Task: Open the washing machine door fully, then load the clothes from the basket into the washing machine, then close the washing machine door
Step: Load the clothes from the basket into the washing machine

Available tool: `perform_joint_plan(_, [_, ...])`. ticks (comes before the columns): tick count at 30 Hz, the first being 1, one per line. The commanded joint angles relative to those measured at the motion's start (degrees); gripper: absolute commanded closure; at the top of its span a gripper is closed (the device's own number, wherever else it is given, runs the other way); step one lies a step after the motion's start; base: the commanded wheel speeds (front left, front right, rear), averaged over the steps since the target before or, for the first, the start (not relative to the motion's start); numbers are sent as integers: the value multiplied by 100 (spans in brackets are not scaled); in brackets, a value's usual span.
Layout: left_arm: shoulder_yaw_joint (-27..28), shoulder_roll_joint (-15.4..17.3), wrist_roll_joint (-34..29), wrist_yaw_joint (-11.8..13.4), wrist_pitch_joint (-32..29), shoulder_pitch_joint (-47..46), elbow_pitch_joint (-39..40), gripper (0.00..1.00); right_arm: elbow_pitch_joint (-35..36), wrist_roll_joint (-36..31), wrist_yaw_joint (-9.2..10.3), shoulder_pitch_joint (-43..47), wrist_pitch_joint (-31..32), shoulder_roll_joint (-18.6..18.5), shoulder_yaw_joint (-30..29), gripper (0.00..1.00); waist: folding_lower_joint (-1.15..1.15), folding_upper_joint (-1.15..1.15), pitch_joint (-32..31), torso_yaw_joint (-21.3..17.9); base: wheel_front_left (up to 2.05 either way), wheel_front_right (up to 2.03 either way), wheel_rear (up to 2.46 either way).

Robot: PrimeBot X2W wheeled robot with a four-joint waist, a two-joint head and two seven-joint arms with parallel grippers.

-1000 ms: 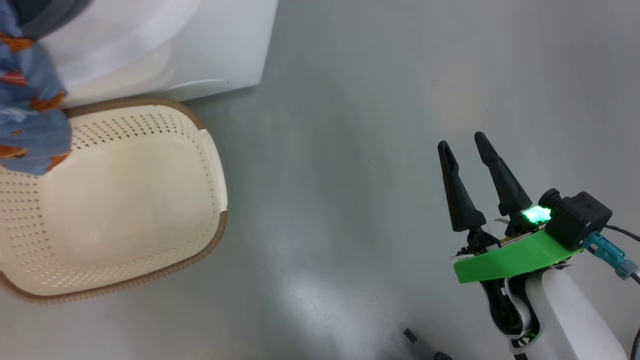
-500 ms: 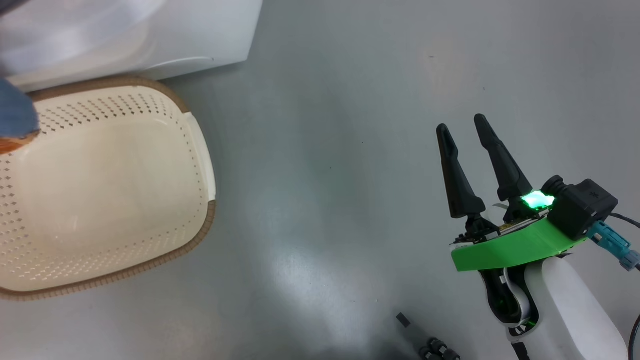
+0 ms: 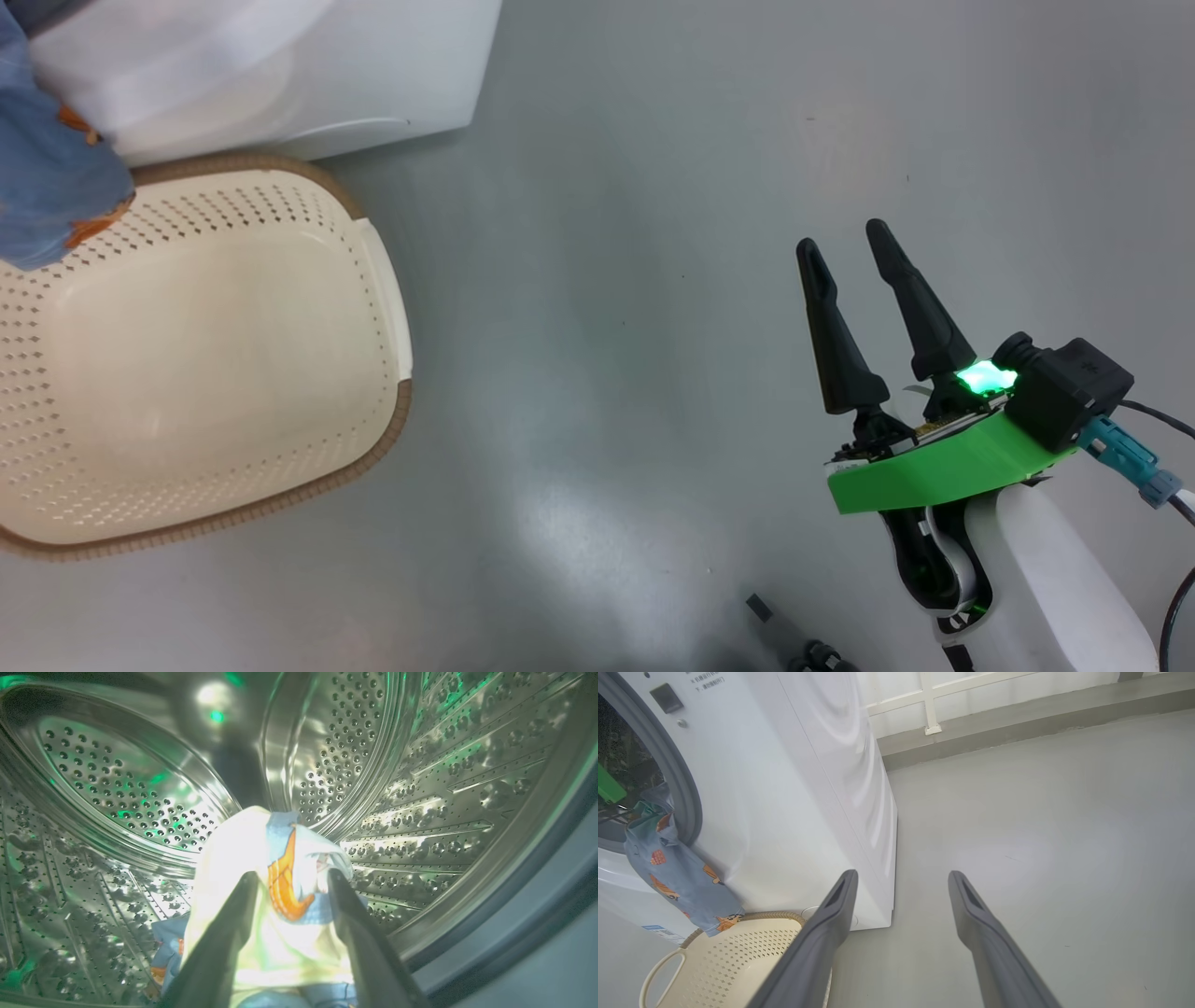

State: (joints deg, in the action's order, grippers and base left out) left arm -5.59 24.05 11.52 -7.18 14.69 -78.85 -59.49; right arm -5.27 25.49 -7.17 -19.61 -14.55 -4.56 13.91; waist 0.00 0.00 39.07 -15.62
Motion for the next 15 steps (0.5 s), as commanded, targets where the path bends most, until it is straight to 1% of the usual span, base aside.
perform_joint_plan(1, [-24, 238, -16, -15, 30, -172, -121, 0, 100, 55, -32, 58, -45, -2, 112, 0, 0, 0, -59, 24, 0, 0, 0])
perform_joint_plan(4, [-92, 195, 5, -20, 6, -338, -522, 0, 90, 57, -32, 64, -45, -1, 114, 0, 0, 0, -114, 45, 0, 0, 0])
perform_joint_plan(9, [-117, 118, 105, -25, 24, -415, -760, 0, 83, 60, -32, 67, -45, 1, 109, 0, 0, 0, -186, 84, 0, 0, 0])
perform_joint_plan(11, [-64, 84, 192, -26, 27, -367, -653, 0, 79, 61, -32, 69, -45, 0, 97, 0, 0, 0, -206, 108, 0, 0, 0])
perform_joint_plan(15, [189, 2, 419, -28, 28, -61, -161, 0, 77, 60, -32, 67, -45, -7, 67, 0, 0, 0, -245, 164, 0, 0, 0])
